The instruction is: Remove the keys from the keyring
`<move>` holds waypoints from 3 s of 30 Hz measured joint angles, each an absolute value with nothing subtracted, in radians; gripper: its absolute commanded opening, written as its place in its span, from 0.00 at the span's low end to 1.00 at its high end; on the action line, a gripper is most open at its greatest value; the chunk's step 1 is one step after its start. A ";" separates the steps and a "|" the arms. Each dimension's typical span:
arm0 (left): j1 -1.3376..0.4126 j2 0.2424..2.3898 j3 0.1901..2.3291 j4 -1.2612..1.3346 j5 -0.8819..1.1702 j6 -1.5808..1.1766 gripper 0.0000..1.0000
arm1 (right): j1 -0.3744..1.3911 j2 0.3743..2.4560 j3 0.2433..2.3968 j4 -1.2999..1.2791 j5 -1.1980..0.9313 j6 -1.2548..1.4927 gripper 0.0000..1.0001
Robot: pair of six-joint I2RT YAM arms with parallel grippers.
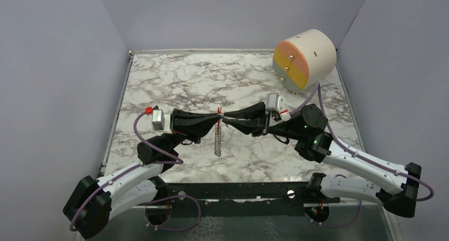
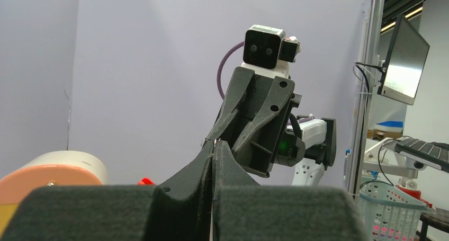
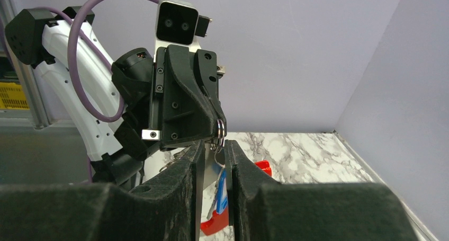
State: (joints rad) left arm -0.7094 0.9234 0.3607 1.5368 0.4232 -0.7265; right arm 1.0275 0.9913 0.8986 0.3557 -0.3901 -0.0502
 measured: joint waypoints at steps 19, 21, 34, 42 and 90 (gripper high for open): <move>-0.723 0.917 0.363 1.538 0.422 -0.706 0.00 | 1.028 1.020 0.913 0.368 -0.390 -0.039 0.02; -0.724 0.917 0.366 1.538 0.419 -0.704 0.00 | 1.028 1.022 0.918 0.368 -0.390 -0.038 0.02; -0.735 0.934 0.366 1.537 0.411 -0.705 0.06 | 1.036 0.986 0.882 0.364 -0.327 -0.046 0.02; -0.736 0.929 0.361 1.536 0.410 -0.703 0.19 | 1.039 0.953 0.882 0.324 -0.271 -0.089 0.02; -0.742 0.667 0.719 0.220 0.358 0.232 0.18 | 1.036 1.126 1.344 -0.581 -0.019 -0.237 0.02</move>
State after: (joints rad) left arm -0.7418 0.6674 0.7185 0.2199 0.3580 0.2317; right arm 1.0363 1.1255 1.3437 -0.5808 -0.0193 -0.2371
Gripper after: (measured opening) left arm 0.153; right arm 0.023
